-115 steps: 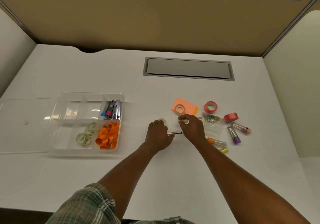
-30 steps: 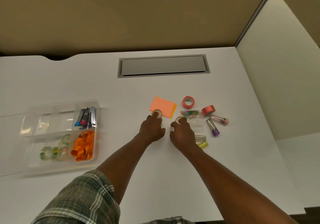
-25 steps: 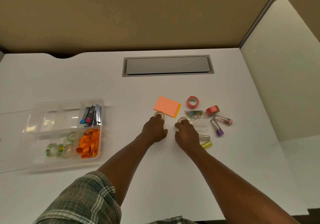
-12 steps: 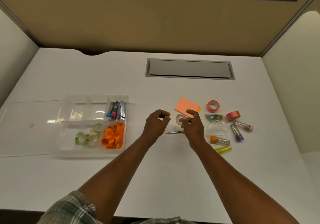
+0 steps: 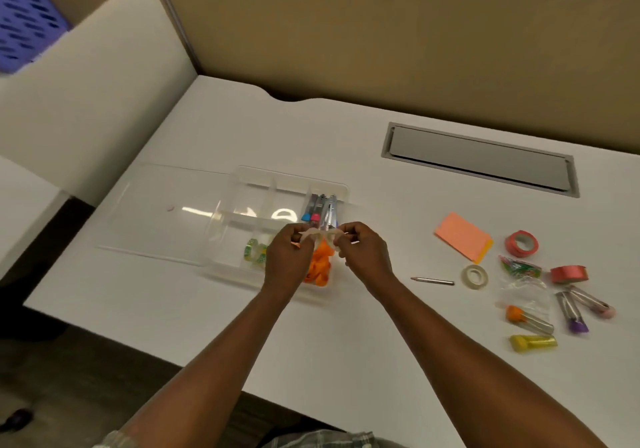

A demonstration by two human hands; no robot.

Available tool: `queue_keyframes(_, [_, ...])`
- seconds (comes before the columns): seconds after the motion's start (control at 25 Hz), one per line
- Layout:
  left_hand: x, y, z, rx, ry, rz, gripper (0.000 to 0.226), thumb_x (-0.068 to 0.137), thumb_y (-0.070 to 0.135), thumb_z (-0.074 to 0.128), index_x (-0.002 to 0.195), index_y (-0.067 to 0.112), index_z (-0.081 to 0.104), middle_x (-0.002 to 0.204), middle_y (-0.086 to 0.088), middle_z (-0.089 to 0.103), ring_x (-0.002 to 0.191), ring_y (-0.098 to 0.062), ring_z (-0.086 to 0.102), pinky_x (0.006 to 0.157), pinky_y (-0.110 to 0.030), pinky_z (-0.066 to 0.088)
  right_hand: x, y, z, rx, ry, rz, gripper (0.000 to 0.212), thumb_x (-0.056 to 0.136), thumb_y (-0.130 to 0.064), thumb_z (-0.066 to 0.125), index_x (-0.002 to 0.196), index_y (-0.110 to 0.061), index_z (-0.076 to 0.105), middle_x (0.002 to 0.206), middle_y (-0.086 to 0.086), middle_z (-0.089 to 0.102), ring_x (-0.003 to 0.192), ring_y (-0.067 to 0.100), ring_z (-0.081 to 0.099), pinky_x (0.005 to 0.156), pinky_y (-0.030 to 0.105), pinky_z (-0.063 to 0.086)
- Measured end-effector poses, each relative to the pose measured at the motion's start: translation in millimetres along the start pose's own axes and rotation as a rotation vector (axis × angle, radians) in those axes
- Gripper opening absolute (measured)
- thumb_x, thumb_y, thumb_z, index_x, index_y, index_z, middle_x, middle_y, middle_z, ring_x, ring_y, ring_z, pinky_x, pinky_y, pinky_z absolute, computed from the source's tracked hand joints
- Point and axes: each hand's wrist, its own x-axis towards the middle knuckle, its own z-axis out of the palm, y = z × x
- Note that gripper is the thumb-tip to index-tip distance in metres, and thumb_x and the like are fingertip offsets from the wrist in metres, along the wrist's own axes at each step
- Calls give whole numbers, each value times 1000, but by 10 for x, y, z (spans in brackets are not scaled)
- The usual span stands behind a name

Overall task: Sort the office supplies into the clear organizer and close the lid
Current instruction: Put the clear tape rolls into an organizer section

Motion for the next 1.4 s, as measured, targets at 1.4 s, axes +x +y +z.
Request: queue_keyframes(1.4, [232,-891,-767,707,-13,327,28,76,30,79,93,12,65,90,-7,59,79,-22,56,68,-34,43,297,-232,1173,-386,-167,-335,20,90,-16,64,109,-22,67,112,-3,65,90,8,57,82,24,46])
